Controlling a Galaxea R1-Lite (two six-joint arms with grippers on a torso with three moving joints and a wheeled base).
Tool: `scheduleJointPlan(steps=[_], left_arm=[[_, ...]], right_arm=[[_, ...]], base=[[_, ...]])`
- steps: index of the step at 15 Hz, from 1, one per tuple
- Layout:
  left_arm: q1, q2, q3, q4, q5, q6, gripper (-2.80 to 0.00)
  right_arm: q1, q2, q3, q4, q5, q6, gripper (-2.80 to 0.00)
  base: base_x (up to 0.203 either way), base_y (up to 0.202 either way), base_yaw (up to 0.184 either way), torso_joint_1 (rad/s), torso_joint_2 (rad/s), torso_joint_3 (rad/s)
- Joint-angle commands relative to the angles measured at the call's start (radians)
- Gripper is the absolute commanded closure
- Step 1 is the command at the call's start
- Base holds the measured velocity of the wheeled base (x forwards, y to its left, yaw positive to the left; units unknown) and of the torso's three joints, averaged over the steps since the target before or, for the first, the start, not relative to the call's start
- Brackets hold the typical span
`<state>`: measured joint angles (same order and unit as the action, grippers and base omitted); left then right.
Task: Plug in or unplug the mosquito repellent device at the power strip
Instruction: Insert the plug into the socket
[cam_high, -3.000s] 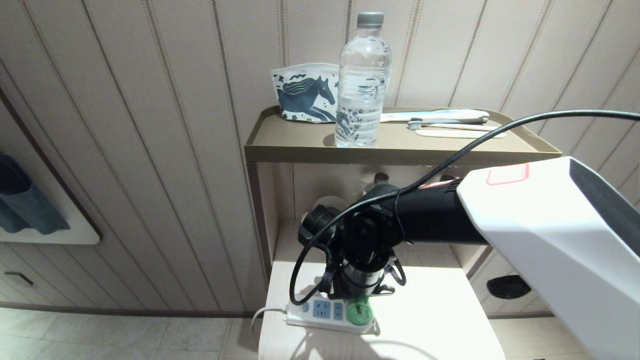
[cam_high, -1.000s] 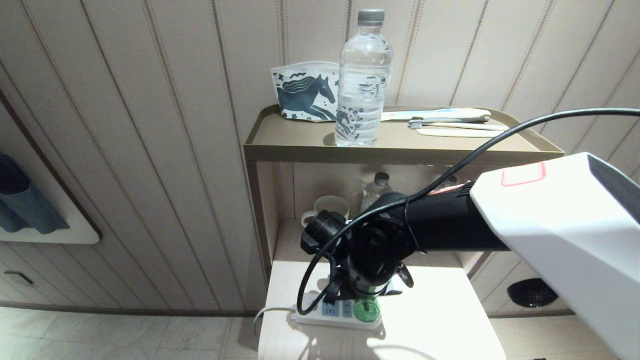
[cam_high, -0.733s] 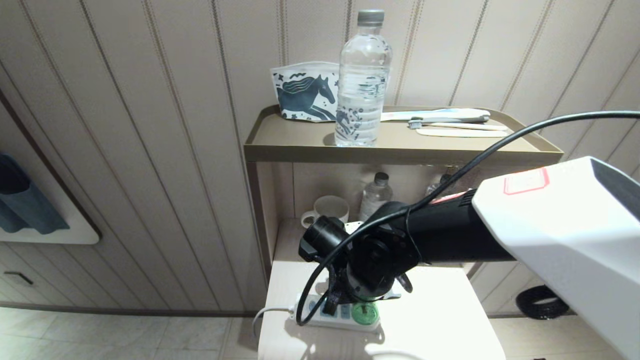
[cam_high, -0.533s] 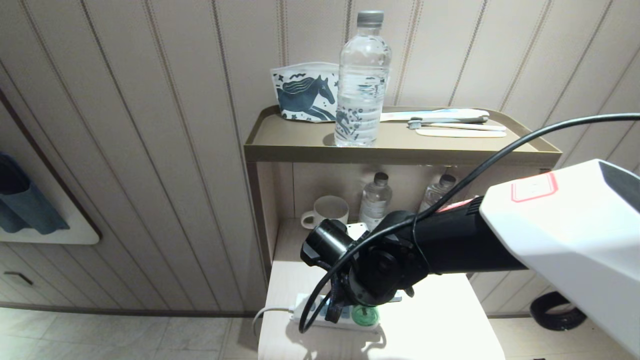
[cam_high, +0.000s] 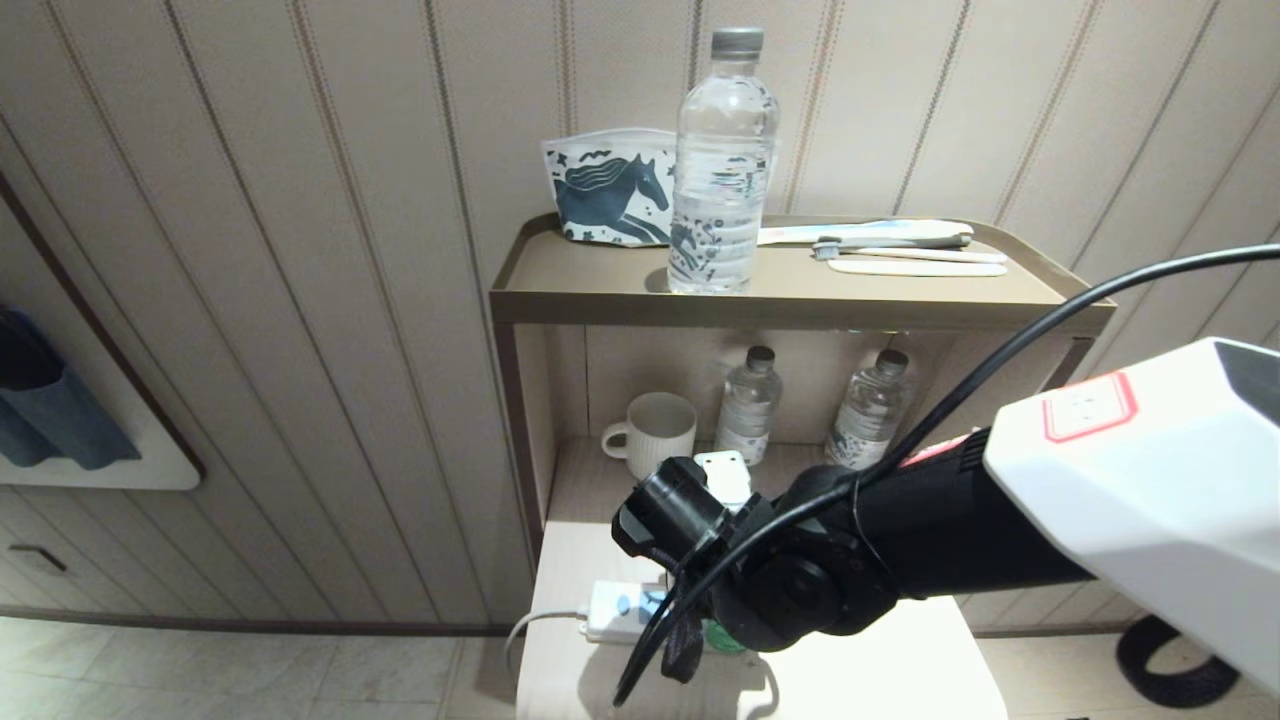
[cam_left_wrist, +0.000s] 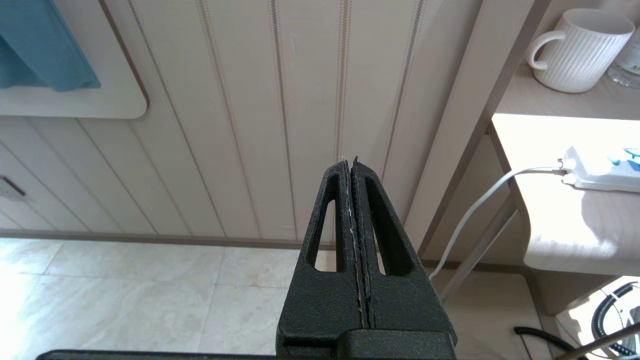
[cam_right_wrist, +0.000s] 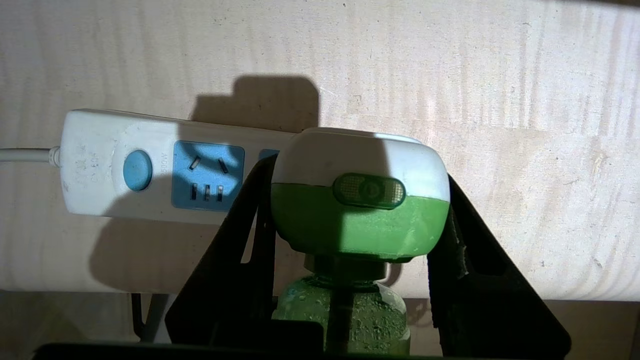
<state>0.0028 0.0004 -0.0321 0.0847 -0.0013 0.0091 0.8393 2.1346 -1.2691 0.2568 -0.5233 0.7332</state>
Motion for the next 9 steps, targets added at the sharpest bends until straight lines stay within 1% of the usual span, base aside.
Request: scheduleJointPlan(steps=[1, 5, 9], left_arm=[[0.000, 0.000, 0.000, 0.000, 0.001, -0.001, 0.00], [0.000, 0.000, 0.001, -0.002, 0.001, -0.001, 0.00], [0.000, 0.000, 0.001, -0.003, 0.001, -0.003, 0.00]], right_arm=[[0.014, -0.016, 0.057, -0.044, -0.015, 0.002, 0.00], [0.015, -0.018, 0.139, -0.146, -0.015, -0.016, 0.00], [0.014, -0.019, 0.142, -0.146, -0.010, -0.018, 0.00]], base=[[0.000, 0.000, 0.000, 0.000, 0.00, 0.000], [0.000, 0.000, 0.000, 0.000, 0.00, 0.000], [0.000, 0.000, 0.000, 0.000, 0.00, 0.000]])
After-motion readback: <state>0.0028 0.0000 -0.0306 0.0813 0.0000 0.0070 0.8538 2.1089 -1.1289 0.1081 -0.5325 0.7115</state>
